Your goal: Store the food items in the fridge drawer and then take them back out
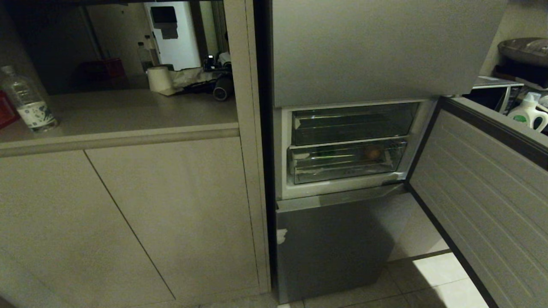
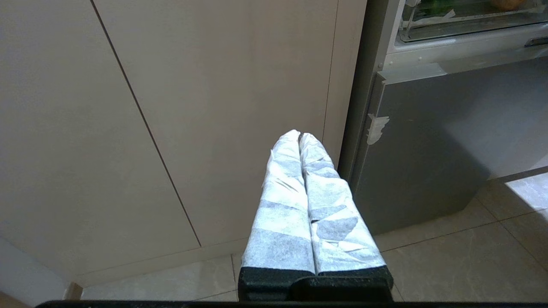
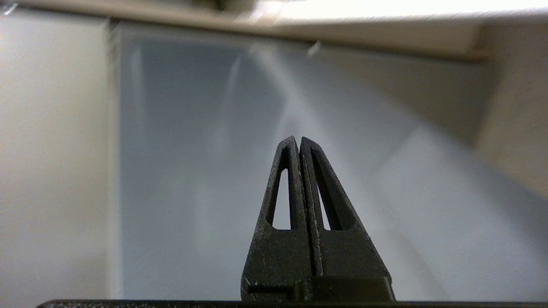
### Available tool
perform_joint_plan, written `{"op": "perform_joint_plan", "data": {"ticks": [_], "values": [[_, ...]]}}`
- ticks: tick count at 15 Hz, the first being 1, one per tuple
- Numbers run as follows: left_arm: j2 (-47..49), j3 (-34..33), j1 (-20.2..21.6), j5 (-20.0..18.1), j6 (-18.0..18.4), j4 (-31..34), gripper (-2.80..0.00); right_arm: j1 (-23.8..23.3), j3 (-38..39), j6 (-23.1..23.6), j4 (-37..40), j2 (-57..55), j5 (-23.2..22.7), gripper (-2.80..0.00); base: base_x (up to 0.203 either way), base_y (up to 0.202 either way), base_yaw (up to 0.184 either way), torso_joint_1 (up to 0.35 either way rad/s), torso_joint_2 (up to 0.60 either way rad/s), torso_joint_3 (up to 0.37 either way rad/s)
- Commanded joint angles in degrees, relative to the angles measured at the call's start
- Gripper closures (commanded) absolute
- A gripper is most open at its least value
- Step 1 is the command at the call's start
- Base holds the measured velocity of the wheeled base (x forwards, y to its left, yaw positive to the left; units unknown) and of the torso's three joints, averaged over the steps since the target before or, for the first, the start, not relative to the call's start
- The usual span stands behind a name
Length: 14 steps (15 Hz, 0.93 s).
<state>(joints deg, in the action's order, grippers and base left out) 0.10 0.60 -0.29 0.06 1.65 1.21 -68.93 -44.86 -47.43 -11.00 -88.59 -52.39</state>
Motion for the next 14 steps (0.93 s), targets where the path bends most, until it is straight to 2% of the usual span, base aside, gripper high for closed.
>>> {"op": "perform_joint_plan", "data": {"ticks": [1,4,8,11,14], "values": [[0.0,0.0,0.0,0.0,0.0,0.0,0.00,1.7,0.3,-1.4,-0.1,1.1,-3.5,0.00,0.000,0.000,0.000,0.000,0.00,0.000],[0.0,0.0,0.0,-0.1,0.0,0.0,0.00,8.2,1.5,-4.2,-0.1,1.7,-4.2,0.00,0.000,0.000,0.000,0.000,0.00,0.000],[0.0,0.0,-0.1,0.0,0.0,0.0,0.00,18.8,4.7,-5.2,-0.1,4.4,-4.2,0.00,0.000,0.000,0.000,0.000,0.00,0.000],[0.0,0.0,0.0,0.0,0.0,-0.1,0.00,30.3,7.4,-4.9,-0.7,7.6,-3.1,0.00,0.000,0.000,0.000,0.000,0.00,0.000],[0.1,0.0,0.0,0.0,0.0,0.0,0.00,42.8,8.0,-4.8,-4.8,9.3,2.6,0.00,0.000,0.000,0.000,0.000,0.00,0.000]]}}
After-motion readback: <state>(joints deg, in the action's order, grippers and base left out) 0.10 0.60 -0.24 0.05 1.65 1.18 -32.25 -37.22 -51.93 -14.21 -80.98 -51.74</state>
